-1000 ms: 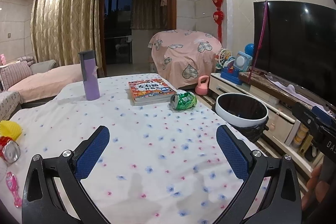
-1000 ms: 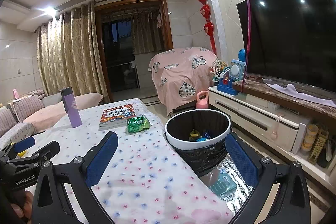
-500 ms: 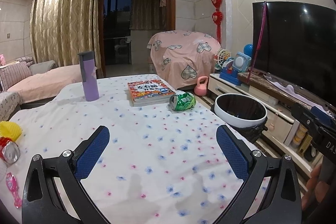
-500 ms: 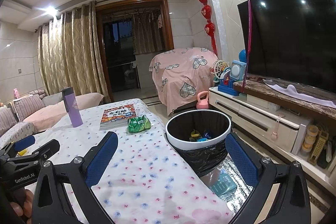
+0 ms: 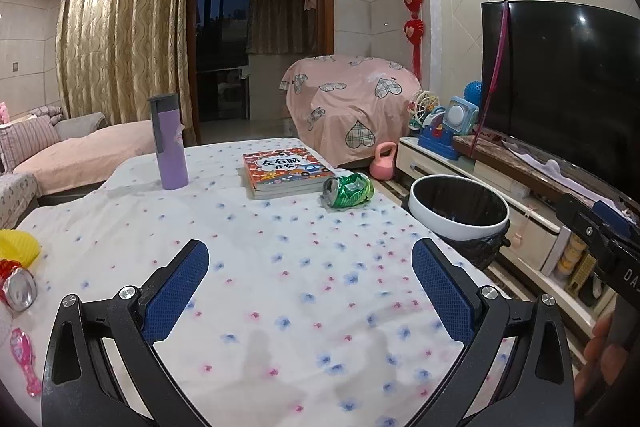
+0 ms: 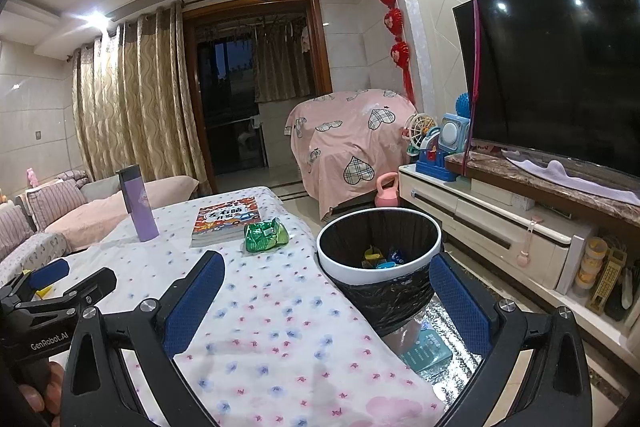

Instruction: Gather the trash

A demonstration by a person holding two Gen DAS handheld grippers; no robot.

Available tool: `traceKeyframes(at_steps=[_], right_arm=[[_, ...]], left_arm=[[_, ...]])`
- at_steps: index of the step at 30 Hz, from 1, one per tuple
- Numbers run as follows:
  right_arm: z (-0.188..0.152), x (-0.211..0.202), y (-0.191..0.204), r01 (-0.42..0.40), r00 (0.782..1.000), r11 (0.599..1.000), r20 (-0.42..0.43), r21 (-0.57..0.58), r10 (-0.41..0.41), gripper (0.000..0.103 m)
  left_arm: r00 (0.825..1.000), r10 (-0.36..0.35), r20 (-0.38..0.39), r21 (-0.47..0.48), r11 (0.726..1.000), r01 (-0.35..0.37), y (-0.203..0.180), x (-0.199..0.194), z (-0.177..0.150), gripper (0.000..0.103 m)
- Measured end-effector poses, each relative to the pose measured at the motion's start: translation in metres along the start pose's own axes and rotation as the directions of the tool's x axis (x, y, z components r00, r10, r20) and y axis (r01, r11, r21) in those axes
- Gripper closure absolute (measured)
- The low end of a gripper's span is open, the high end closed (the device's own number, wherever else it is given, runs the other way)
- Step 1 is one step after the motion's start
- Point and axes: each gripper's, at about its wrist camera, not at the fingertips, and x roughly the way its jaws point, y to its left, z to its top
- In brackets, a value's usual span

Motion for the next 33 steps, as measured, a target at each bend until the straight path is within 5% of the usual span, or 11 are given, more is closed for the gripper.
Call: traceKeyframes(at_steps=[33], right_arm=[[-0.005, 0.013, -0.003, -0.020, 0.999, 0.999, -0.038, 0.031, 0.021, 0.000]], left_arm=[[0.999, -0.018, -0.030, 0.004, 1.000, 0.019, 0.003, 0.013, -0.002, 0.000]])
